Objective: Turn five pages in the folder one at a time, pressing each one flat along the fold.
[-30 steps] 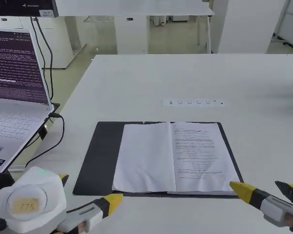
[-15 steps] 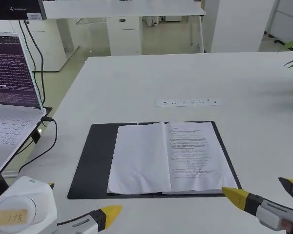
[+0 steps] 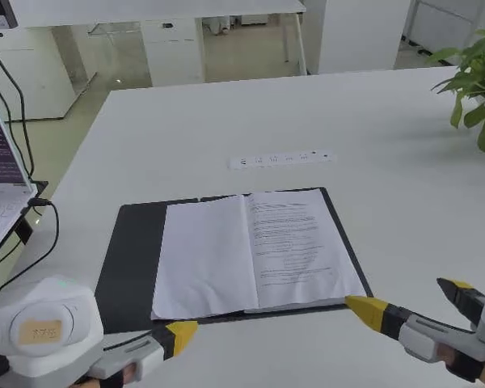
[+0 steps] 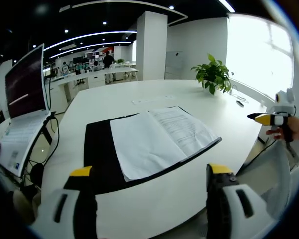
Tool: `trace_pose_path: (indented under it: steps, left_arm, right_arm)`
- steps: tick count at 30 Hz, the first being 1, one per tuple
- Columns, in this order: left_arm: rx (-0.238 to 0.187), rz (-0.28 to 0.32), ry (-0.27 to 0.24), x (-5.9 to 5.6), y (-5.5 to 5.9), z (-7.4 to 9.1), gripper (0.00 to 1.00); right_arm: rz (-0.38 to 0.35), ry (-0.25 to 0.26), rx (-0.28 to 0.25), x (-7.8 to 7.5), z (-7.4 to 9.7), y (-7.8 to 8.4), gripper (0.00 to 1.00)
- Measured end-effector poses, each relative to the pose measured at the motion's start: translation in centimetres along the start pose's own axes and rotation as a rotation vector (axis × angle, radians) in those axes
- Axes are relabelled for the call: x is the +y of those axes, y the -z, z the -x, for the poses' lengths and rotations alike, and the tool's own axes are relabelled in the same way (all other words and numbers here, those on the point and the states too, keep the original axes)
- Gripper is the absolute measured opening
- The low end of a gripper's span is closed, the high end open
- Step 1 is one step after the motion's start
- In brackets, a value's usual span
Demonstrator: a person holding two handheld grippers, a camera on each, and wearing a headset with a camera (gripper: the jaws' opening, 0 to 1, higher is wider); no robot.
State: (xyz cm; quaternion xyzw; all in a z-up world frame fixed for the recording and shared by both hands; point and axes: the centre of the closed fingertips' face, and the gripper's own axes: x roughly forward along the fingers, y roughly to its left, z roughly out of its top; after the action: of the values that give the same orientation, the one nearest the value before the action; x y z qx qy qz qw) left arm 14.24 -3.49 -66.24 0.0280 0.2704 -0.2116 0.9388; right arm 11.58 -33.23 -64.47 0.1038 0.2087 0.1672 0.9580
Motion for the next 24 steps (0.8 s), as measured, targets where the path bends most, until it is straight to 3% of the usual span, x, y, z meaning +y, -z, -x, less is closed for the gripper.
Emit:
trace_pose_path:
  steps: [6, 16, 19, 24]
  left_arm:
    - [0.008, -0.029, 0.041, -2.1, -0.2, -3.0, 0.87]
    - [0.038, -0.082, 0.108, -6.9, -0.1, -8.0, 0.76]
    - [0.048, -0.119, 0.116, -7.8, 0.1, -9.1, 0.74]
    - [0.057, -0.128, 0.135, -9.0, 0.0, -10.7, 0.73]
  right_arm:
    - [-0.007, -0.007, 0.020, 0.0, 0.0, 0.6, 0.98]
    - [-0.008, -0.005, 0.020, -0.4, -0.2, 0.6, 0.96]
    - [-0.009, -0.007, 0.021, -0.6, -0.2, 0.6, 0.95]
    - [-0.003, -0.006, 0.024, -0.6, -0.2, 0.8, 0.95]
